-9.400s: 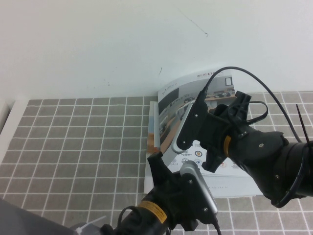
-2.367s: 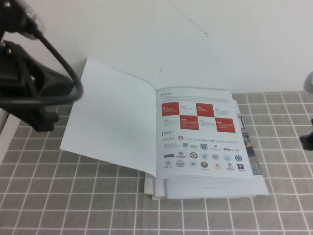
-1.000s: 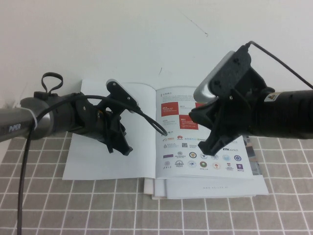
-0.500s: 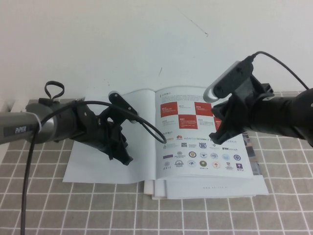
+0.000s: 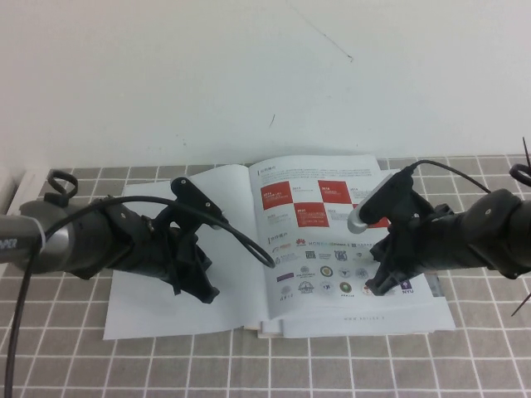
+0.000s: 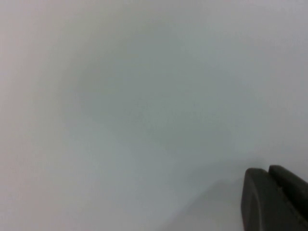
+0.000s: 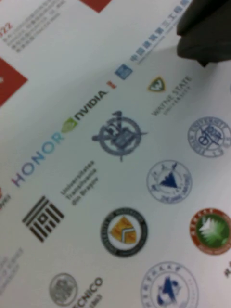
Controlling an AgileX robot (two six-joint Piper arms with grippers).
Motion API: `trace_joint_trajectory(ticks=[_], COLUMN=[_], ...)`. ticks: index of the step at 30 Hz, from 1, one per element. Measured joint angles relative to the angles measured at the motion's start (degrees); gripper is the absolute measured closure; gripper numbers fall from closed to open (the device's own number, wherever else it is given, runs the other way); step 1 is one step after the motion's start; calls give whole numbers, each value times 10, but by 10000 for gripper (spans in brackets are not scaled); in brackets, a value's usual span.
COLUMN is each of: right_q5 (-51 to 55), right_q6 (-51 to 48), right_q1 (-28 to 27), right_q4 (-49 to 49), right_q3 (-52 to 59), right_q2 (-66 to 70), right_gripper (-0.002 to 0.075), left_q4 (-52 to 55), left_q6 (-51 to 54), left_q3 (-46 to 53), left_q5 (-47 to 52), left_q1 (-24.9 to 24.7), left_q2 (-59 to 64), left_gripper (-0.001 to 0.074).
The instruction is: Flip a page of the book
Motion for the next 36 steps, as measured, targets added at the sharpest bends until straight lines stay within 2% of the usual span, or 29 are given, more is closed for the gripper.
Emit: trace_joint_trajectory(ticks=[6,10,17,22,29,32,36], right_q5=[73,83,55,66,216,281,317], right_q6=[-13,-13,-4,-4,-4,-1,56], right_q1=[0,0,0,-8,-37,-43,-44], right_q4=[-3,-3,11,12,5,-27,-88], right_q3=[-1,-1,-1,-1,-1,6,35], right_q2=[-13,-49,-193,-330,-503,-571,-659], right_gripper=[728,728,728,728,728,728,728], left_q4=[1,1,-1,-1,-1,-1,1], left_q6=[5,0,-4,-65,-137,-158,-206], left_q3=[15,21,22,23,61,102,169], left_q5=[15,28,37,85,157,178,215], left_q1=[0,0,0,0,0,0,0], left_q2=[-24,-62,-187,-311,-494,-580,-697], left_gripper=[739,739,739,739,739,739,739])
